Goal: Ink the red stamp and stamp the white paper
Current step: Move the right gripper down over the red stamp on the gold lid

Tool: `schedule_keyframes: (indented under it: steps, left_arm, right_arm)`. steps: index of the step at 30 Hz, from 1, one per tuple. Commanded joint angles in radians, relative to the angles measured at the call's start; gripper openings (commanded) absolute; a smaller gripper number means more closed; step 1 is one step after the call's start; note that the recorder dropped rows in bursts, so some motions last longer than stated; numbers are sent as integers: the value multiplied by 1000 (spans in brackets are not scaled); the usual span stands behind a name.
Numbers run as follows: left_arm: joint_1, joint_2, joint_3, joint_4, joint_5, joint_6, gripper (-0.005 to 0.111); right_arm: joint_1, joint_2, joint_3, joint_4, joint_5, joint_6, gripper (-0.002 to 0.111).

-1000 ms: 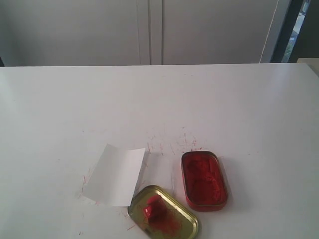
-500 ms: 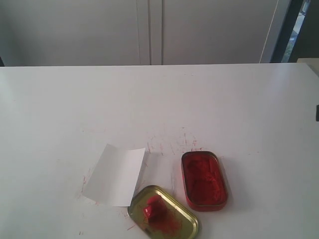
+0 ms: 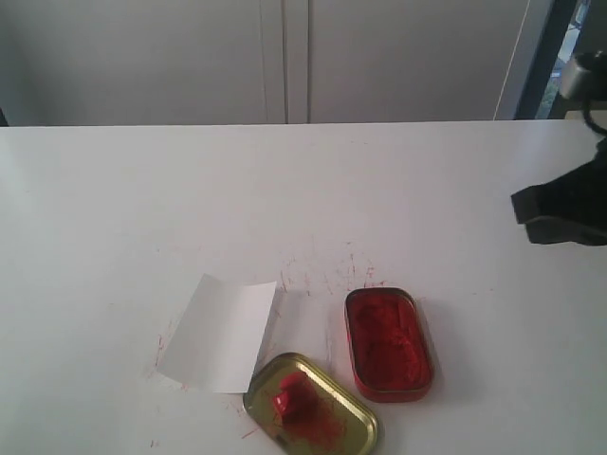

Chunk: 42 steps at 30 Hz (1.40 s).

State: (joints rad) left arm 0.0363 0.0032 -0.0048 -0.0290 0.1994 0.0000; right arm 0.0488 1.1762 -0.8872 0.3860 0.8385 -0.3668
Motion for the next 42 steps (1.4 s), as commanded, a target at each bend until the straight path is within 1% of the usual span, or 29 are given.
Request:
schedule_keyframes:
  steps: [1, 7, 15, 20, 22, 27, 35, 40, 42]
  left_arm:
    - [1, -3, 5, -1, 2, 0, 0]
    - [1, -3, 5, -1, 2, 0, 0]
    - [1, -3, 5, -1, 2, 0, 0]
    - [1, -3, 5, -1, 2, 0, 0]
    - [1, -3, 5, -1, 2, 0, 0]
    - [1, -3, 5, -1, 2, 0, 0]
    - [1, -3, 5, -1, 2, 0, 0]
    - [1, -3, 5, -1, 2, 0, 0]
    - [1, -3, 5, -1, 2, 0, 0]
  right_arm:
    - [88, 58, -37, 5, 10, -45, 0]
    - [225, 159, -113, 5, 33, -141, 0]
    - [361, 275, -219, 5, 87, -186, 0]
    - [467, 348, -263, 3, 100, -292, 0]
    - [527, 383, -265, 1, 101, -359, 0]
    - [584, 423, -268, -3, 97, -438, 0]
    - [643, 481, -319, -49, 107, -444, 0]
    - [656, 523, -382, -70, 169, -449, 0]
    - [665, 545, -397, -88, 199, -490, 0]
